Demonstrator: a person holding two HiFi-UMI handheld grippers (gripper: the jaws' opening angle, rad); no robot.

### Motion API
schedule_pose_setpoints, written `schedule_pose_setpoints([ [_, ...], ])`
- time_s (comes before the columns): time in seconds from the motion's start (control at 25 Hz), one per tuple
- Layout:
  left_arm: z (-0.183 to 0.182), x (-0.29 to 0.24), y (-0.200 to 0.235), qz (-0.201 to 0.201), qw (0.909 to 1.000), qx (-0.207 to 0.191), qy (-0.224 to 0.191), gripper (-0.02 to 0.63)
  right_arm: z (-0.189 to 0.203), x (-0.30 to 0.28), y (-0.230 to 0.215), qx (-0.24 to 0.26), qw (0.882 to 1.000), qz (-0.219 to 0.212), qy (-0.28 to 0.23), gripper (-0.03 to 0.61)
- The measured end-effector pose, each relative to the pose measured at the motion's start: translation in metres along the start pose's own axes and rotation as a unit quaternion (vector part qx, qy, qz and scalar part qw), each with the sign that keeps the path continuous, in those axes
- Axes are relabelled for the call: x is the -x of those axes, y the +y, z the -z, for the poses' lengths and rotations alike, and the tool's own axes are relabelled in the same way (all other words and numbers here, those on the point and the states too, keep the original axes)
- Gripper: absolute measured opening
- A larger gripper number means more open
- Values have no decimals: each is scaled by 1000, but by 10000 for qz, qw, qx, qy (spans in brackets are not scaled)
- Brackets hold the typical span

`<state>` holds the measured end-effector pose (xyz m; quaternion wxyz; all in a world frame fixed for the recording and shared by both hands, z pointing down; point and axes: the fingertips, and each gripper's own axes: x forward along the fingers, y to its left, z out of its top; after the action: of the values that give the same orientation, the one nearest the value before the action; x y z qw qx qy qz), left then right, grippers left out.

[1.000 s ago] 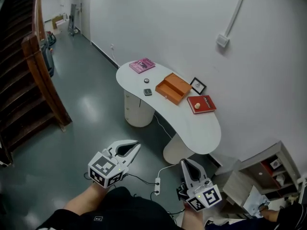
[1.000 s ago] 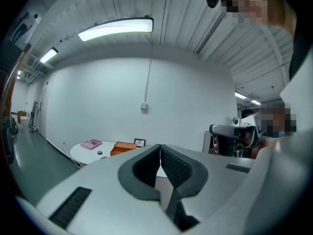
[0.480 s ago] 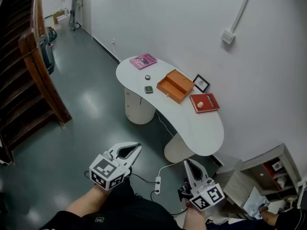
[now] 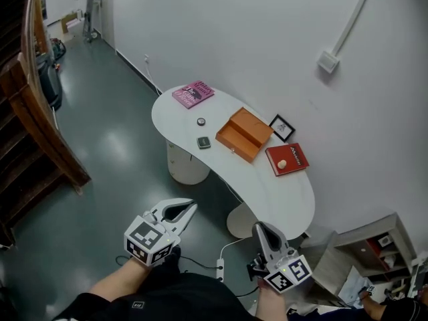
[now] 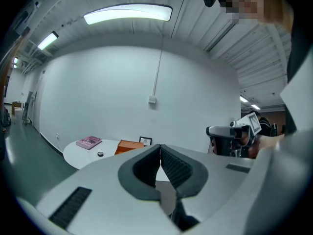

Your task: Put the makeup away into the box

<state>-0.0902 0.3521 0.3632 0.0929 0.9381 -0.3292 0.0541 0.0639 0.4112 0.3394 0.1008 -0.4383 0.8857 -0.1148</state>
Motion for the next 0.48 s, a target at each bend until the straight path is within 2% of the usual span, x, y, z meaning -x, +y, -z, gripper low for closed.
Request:
schedule_pose_setpoints([
  [0.24, -14, -22, 54, 183, 9998, -35, -39, 14, -1, -52, -22, -186, 9997, 174, -70, 37],
  [0.48, -17, -40, 80, 483, 9986, -190, 87, 14, -11, -85, -37, -297, 9986, 321, -309, 37],
])
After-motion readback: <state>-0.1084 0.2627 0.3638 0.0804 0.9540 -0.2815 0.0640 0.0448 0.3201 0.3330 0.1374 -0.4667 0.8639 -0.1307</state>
